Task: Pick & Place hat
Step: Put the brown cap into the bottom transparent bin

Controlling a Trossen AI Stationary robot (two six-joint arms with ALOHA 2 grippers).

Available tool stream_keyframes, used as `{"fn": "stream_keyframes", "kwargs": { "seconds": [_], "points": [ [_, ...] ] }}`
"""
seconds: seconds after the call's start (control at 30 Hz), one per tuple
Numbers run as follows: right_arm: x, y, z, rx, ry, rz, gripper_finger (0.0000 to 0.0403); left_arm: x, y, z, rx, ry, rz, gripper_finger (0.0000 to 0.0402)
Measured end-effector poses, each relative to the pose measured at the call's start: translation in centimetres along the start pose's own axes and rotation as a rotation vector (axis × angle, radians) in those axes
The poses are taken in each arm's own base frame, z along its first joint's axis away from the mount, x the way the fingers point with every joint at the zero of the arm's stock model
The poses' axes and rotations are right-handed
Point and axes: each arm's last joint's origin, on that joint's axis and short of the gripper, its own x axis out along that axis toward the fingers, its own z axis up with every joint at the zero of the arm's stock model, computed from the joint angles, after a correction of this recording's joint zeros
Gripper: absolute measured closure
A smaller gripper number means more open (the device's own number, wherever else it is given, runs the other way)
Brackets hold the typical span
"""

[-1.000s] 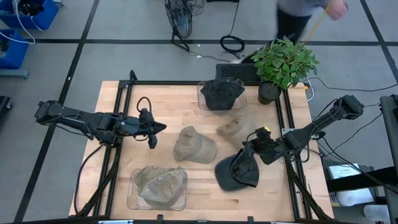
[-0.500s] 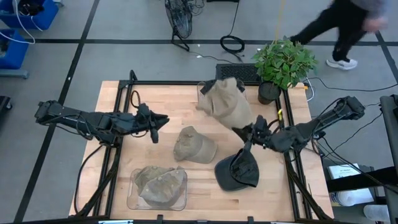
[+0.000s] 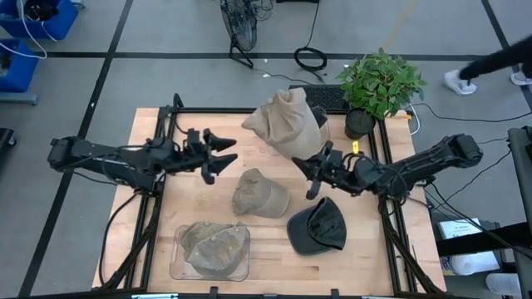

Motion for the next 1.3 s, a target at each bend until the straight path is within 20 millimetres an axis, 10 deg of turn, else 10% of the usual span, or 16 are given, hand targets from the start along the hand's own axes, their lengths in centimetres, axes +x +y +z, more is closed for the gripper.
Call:
{"fn": "stream_keyframes", "kwargs": {
  "seconds": [0.73, 1.2, 1.3],
  "points": [
    [0.9, 0.3, -1.9, -0.028, 0.037, 0.020, 0.0397, 9.0, 1.5, 1.7, -0.039, -0.067, -0.152, 0.0125],
    [1.0, 0.0, -2.6, -0.072, 0.097, -0.023, 0.0367, 10.1, 1.8, 0.5, 0.017, 0.035, -0.196, 0.0379],
    [0.9, -0.1, -2.5, -0.078, 0.099, -0.031, 0.0336, 9.9, 2.0, 1.0, 0.016, 0.042, -0.224, 0.0382]
  ]
}}
